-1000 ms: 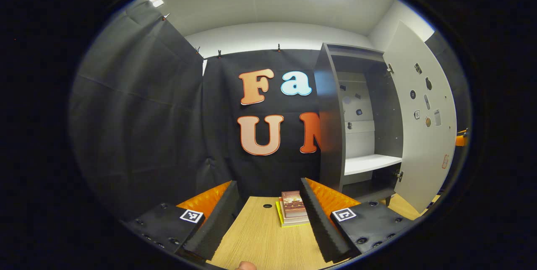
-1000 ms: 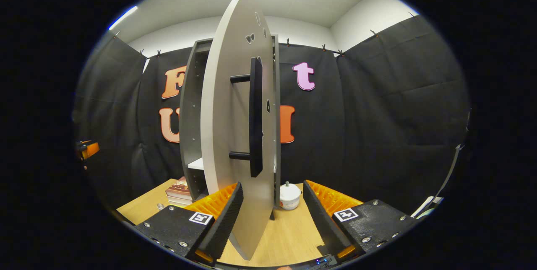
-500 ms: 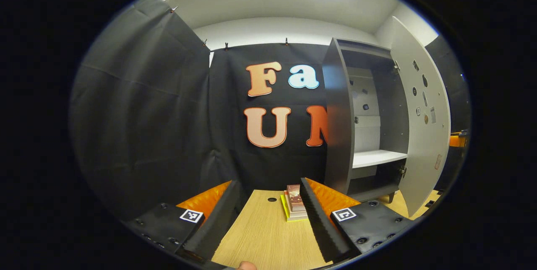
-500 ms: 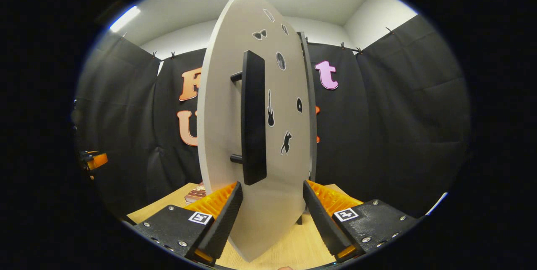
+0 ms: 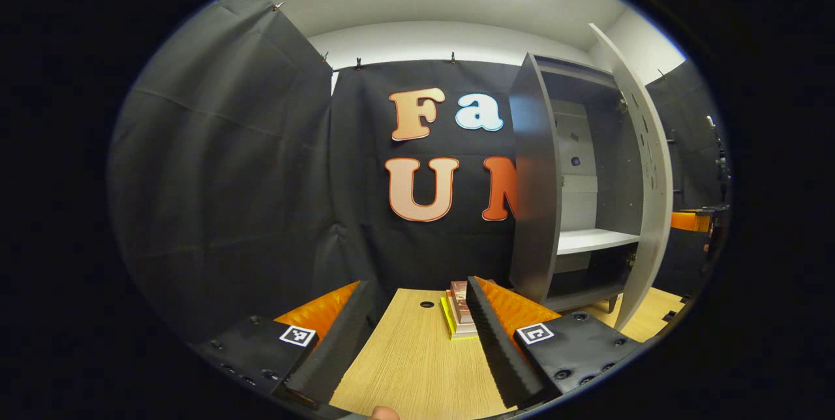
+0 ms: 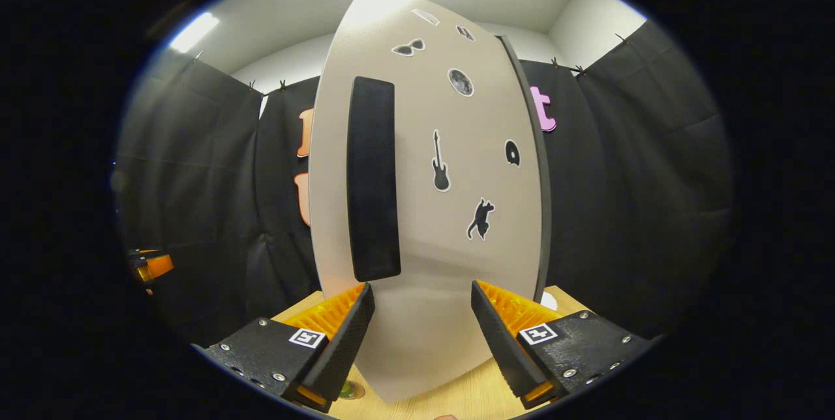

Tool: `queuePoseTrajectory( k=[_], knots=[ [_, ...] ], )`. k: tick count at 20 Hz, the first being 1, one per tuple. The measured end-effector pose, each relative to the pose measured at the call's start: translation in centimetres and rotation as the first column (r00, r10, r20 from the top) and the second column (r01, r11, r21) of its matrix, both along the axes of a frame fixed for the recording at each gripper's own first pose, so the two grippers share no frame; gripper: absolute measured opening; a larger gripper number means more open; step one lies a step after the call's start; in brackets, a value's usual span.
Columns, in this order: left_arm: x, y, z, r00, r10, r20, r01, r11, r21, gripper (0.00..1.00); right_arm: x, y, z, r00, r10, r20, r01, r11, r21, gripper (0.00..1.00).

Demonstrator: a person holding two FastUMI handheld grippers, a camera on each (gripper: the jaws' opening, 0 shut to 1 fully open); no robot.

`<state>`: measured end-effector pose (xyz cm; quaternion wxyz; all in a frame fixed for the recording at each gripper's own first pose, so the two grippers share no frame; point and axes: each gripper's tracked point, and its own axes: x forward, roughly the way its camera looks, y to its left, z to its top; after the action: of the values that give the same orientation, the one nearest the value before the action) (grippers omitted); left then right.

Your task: Open the cabinet door with the right hand, grasp the bottle in the cabinet with the left hand and place it on the coaster, then close the cabinet door with the right hand.

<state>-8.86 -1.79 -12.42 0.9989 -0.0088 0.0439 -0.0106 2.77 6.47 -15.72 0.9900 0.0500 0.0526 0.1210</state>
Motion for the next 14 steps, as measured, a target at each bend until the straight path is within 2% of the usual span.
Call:
queuePoseTrajectory(
  k=[9,12,13,14],
  knots=[
    [1.0,1.8,-0.7,1.0,0.018,0.007,-0.018,1.0,-0.005,0.96,6.8,4.8,-1.1,0.999,-0.031,0.011,0.031,0.999,-0.042,0.93],
    [1.3,2.0,-0.9,1.0,0.016,0.009,-0.015,1.0,-0.01,0.96,8.3,5.1,-1.3,0.999,-0.041,0.011,0.041,0.999,-0.033,0.92],
    [1.4,2.0,-1.1,1.0,0.012,0.009,-0.012,1.0,-0.013,0.96,8.6,4.8,-1.6,0.999,-0.046,0.006,0.046,0.998,-0.032,0.97],
    [1.5,2.0,-1.1,1.0,0.009,0.009,-0.009,1.0,-0.014,0.96,8.9,4.8,-2.1,0.999,-0.049,-0.006,0.048,0.998,-0.029,0.92]
  ],
)
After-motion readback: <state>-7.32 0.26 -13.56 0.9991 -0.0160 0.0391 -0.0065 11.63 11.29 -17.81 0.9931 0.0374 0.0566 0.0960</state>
